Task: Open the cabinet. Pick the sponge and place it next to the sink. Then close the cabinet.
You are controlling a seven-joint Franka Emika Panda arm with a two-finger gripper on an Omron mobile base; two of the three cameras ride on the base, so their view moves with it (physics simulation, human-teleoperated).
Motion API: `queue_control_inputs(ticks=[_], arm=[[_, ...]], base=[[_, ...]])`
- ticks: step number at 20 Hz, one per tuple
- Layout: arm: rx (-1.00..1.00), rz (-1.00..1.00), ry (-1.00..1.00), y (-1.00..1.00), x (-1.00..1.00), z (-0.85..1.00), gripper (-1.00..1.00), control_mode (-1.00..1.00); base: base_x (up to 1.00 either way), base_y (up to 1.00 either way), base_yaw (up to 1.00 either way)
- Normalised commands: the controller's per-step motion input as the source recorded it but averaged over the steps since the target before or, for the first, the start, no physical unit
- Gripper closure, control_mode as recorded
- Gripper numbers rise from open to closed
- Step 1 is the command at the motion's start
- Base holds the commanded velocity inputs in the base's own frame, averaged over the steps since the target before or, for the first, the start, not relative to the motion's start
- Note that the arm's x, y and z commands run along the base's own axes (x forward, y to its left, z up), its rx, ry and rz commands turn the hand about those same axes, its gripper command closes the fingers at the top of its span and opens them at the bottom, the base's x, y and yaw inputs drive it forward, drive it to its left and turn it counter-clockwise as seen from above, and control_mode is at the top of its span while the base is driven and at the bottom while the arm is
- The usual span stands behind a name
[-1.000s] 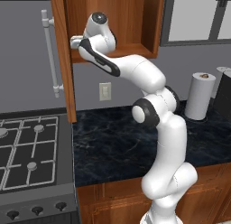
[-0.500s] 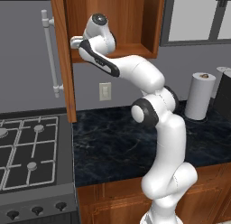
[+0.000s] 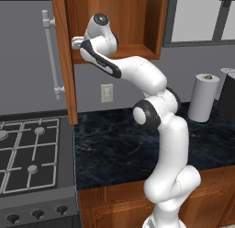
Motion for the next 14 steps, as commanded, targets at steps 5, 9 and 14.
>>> queue_control_inputs(ticks=[5, 9, 14], arm=[[0.0, 0.0, 0.0, 0.0, 0.0, 0.0, 1.0, -1.0], [0.0, 0.0, 0.0, 0.0, 0.0, 0.0, 1.0, -1.0], [0.0, 0.0, 0.0, 0.0, 0.0, 0.0, 1.0, -1.0]], base=[[0.0, 0.0, 0.0], [0.0, 0.0, 0.0], [0.0, 0.0, 0.0]])
